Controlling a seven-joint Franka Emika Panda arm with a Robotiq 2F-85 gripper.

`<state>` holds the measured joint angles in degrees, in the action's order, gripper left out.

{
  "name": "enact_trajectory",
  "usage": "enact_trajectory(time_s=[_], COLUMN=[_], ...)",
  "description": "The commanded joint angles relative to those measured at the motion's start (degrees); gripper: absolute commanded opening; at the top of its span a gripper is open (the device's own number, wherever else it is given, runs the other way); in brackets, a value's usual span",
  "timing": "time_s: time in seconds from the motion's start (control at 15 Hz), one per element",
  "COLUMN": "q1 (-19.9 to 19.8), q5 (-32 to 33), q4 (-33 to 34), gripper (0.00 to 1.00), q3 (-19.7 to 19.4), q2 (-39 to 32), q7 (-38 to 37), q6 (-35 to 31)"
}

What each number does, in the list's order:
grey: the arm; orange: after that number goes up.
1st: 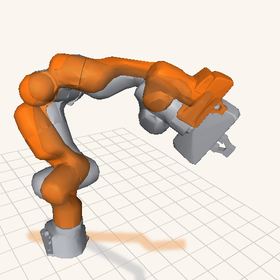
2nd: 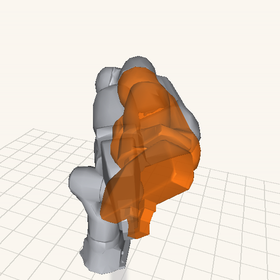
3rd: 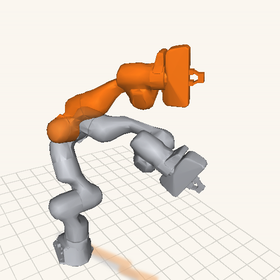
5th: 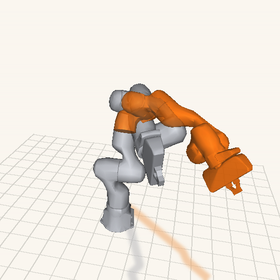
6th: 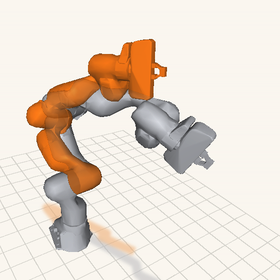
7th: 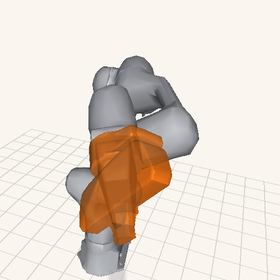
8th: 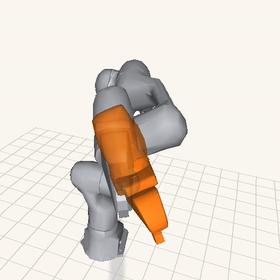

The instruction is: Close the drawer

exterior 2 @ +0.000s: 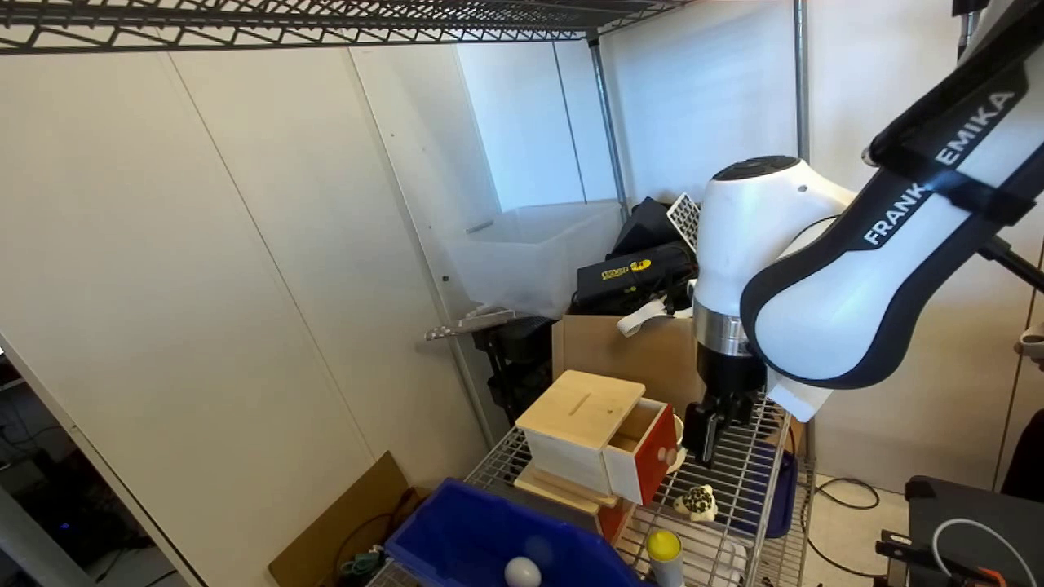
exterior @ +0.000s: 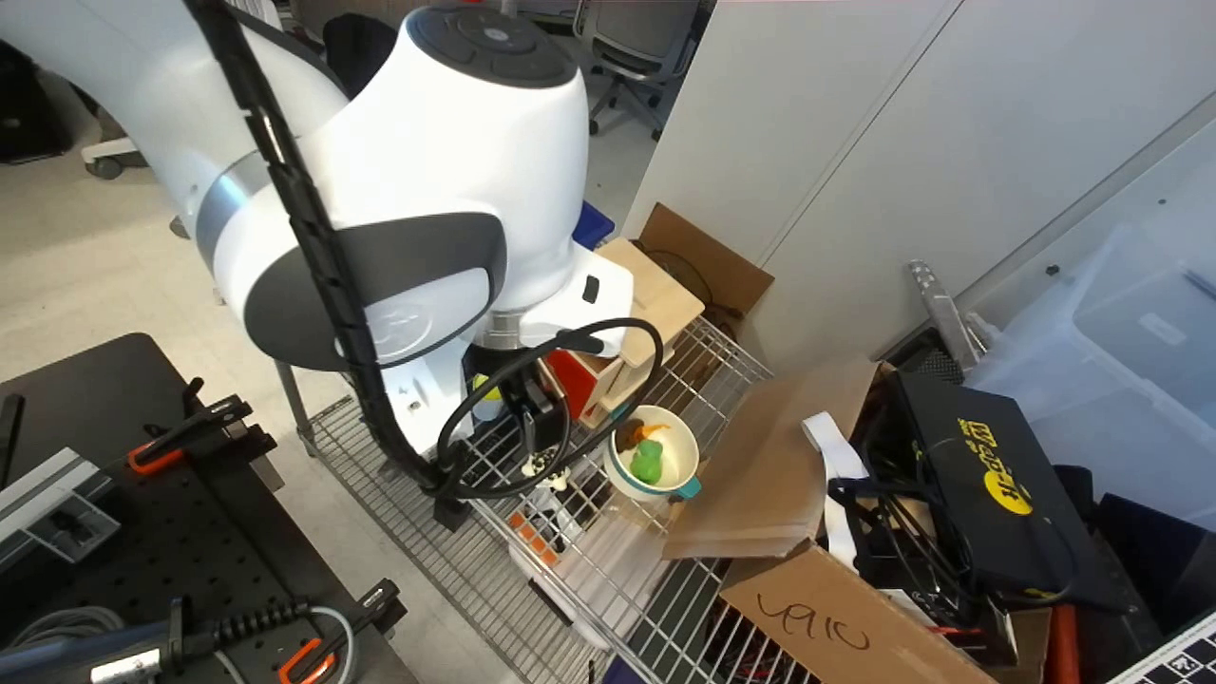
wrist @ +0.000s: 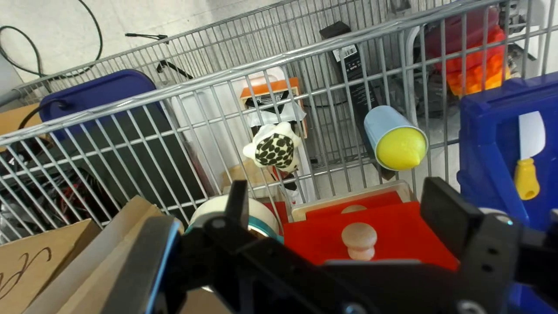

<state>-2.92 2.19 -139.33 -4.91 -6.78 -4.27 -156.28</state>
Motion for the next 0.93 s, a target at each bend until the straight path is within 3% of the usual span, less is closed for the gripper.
enact_trajectory(time_s=[0.0,0.87], q1=[0.42,1.56], q5=[1.81,2.77], q4=[4.20,11.98], gripper=[1.00,1.00], q3=[-0.38,-1.32], q2=[-3.28,-9.56], q7=[-2.35,-5.84], q6=[2.36,6.95])
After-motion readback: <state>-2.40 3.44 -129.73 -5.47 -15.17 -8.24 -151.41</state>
